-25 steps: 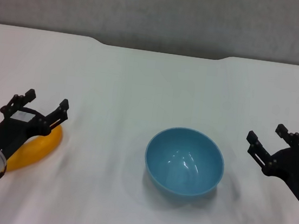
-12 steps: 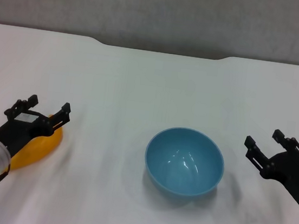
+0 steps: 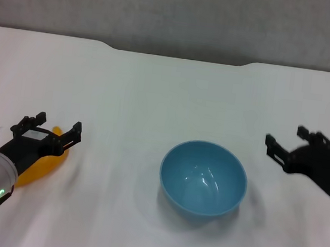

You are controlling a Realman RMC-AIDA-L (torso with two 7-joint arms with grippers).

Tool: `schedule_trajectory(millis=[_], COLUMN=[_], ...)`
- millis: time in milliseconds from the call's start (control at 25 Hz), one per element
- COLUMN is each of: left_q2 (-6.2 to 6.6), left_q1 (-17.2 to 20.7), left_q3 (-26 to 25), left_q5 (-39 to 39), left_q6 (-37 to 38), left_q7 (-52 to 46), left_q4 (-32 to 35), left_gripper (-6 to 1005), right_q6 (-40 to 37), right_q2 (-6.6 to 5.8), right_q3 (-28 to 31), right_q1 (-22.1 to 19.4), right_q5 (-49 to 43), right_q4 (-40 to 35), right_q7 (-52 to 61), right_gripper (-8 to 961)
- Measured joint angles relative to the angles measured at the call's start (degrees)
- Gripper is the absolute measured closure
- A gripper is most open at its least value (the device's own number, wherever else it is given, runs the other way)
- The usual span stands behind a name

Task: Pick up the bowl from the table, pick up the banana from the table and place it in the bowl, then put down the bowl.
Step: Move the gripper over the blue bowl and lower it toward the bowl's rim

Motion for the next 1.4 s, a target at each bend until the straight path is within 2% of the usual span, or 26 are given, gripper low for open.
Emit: schedule_trajectory(millis=[80,200,360,520,840,1040,1200,1280,1400], left_q2=[-0.01,-0.07,-0.10,-0.14,-0.29,-0.31,-0.31,-0.30,-0.30], left_q1=[-0.13,-0.28,-0.34,-0.36,-0.63,-0.65,-0.75,-0.77,-0.95], left_q3=[-0.02,0.01,0.05,0.05,0.03,0.03,0.03,0.03,0.03], left_q5=[-0.04,-0.14,-0.27,-0.34,-0.38,-0.38,-0.38,-0.38,-0.38], left_q6=[0.29,0.33,0.33,0.33,0.33,0.33,0.32,0.32,0.32], left_q7=[-0.03,-0.08,-0.10,-0.12,-0.11,-0.36,-0.61,-0.65,-0.69], left_q4=[0.14,0.19,0.18,0.23,0.26,0.33,0.40,0.40,0.40], left_gripper=[91,91,91,91,91,91,91,91,91], right_q6=[-7.89,-16.56,-27.58,-38.17,-49.42,-56.74,-62.16,-64.27,-65.39], right_q2=[0.11,-0.17,-0.44,-0.51,0.12,-0.82,-1.18,-1.10,-0.18], right_q3=[1.10,1.31,1.54,3.21,11.27,13.28,13.53,13.74,14.54], right_q1=[-0.59,0.10,3.02,7.79,14.27,18.84,22.36,23.91,26.03], right_q5=[-5.01,-7.45,-6.41,-0.23,18.57,26.21,28.45,28.75,29.13], right_q4=[6.25,10.79,13.55,14.15,13.23,12.28,10.79,10.11,7.48], right_q7=[2.79,5.75,6.76,3.99,-15.99,-17.58,-17.64,-17.65,-17.66], right_gripper=[199,199,200,200,200,201,201,201,204])
